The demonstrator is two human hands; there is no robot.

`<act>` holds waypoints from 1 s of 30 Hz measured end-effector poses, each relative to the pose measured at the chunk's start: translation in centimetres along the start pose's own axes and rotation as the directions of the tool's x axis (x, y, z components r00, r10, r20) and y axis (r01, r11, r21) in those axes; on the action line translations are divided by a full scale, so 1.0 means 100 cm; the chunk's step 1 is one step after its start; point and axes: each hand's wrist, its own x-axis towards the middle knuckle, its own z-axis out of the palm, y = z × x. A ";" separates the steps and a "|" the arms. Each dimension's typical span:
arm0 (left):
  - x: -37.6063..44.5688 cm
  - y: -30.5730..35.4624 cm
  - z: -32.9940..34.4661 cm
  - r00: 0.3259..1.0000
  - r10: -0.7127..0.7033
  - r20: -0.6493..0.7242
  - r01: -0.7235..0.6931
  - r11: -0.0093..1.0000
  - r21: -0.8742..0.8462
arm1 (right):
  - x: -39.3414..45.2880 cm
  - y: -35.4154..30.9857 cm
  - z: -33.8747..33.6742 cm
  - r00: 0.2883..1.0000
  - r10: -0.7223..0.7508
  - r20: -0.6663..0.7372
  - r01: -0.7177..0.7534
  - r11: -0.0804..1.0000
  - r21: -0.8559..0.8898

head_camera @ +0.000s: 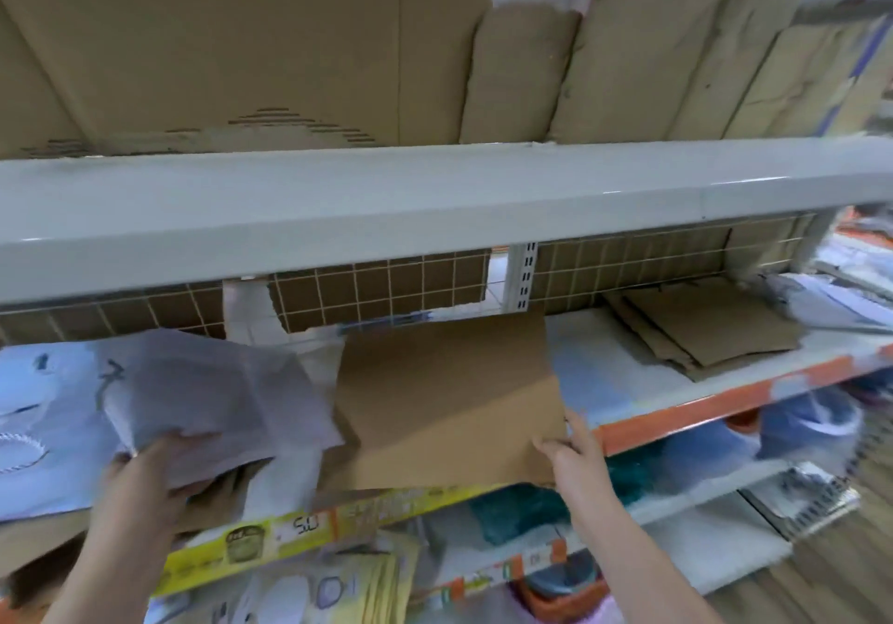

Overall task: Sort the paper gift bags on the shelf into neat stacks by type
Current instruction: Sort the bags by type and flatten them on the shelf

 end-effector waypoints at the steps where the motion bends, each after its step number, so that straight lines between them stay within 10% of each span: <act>1: -0.010 -0.005 0.008 0.999 -0.002 0.036 0.001 0.999 0.036 | 0.003 0.000 -0.018 1.000 -0.002 -0.012 0.002 1.000 0.000; 30: -0.122 -0.136 0.374 0.923 -0.183 0.339 0.237 0.963 -0.128 | 0.146 -0.029 -0.354 0.942 0.080 -0.326 -0.058 0.995 0.076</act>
